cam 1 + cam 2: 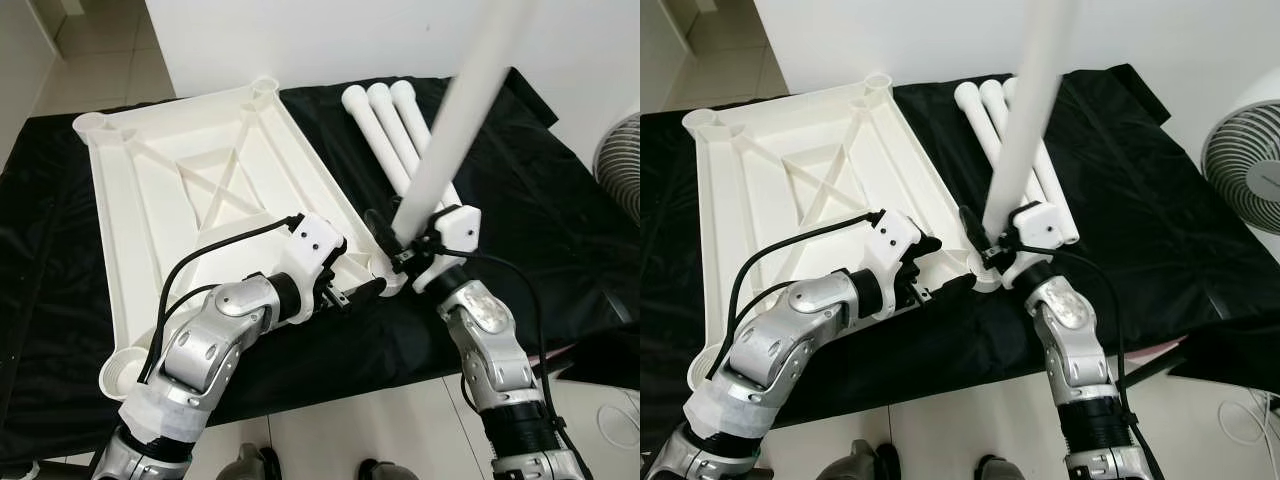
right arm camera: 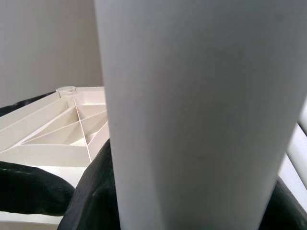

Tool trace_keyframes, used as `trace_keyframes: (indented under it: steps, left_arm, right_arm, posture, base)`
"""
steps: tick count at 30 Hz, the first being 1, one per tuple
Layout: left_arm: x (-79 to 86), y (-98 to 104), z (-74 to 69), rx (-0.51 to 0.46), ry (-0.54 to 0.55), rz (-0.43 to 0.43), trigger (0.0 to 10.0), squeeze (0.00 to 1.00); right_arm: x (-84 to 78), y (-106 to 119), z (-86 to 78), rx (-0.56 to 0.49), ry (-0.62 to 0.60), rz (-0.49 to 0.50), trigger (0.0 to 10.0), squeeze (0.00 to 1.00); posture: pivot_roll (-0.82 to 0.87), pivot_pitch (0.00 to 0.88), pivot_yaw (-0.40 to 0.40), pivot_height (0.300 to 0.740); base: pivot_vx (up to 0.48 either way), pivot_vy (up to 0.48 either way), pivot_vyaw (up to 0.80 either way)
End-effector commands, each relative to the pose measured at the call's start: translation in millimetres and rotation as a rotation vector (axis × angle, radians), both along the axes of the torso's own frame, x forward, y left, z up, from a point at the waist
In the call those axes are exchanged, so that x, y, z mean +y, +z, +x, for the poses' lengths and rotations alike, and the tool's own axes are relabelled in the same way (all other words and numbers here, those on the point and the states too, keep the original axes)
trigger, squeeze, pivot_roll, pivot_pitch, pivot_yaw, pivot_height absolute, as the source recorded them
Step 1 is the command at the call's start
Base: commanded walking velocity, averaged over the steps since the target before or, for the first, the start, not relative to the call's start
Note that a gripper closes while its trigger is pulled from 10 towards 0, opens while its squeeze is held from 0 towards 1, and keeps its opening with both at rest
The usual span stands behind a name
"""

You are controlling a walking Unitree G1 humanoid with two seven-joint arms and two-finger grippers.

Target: Building children table

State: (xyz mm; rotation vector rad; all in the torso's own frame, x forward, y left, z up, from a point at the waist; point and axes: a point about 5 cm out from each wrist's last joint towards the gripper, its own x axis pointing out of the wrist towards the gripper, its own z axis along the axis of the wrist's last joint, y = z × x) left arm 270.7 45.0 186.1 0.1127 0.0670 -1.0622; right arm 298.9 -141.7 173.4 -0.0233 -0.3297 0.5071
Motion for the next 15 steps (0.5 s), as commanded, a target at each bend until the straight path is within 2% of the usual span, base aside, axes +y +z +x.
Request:
trace_keyframes:
  steps: [1,5,8,15]
  left_arm:
    - [0.5,-1.9,-1.9,0.014,0.010,0.001,10.0,0.00]
    - [0.6,-1.8,-1.9,0.013,0.010,0.001,10.0,0.00]
    - [0.4,-1.3,-2.1,0.012,0.009,0.001,10.0,0.00]
    - [0.4,-1.5,-2.4,0.014,0.010,0.001,10.0,0.00]
  right_arm:
    - [-13.9,-30.0,-1.3,0.132,-0.067,-0.005,10.0,0.00]
    - [-15.1,-32.3,0.8,0.149,-0.083,-0.031,10.0,0.00]
    - [-16.9,-41.1,9.4,0.228,-0.126,-0.132,10.0,0.00]
    - [-13.8,-41.8,13.1,0.230,-0.108,-0.207,10.0,0.00]
  posture:
    - [-0.08,0.139,0.060,0.740]
    - [-0.08,0.134,0.062,0.740]
    - [-0.08,0.139,0.062,0.740]
    - [-0.08,0.145,0.061,0.740]
  base:
    - [0.000,0.000,0.00]
    - [0.000,0.000,0.00]
    - [0.000,0.000,0.00]
    - [0.000,0.000,0.00]
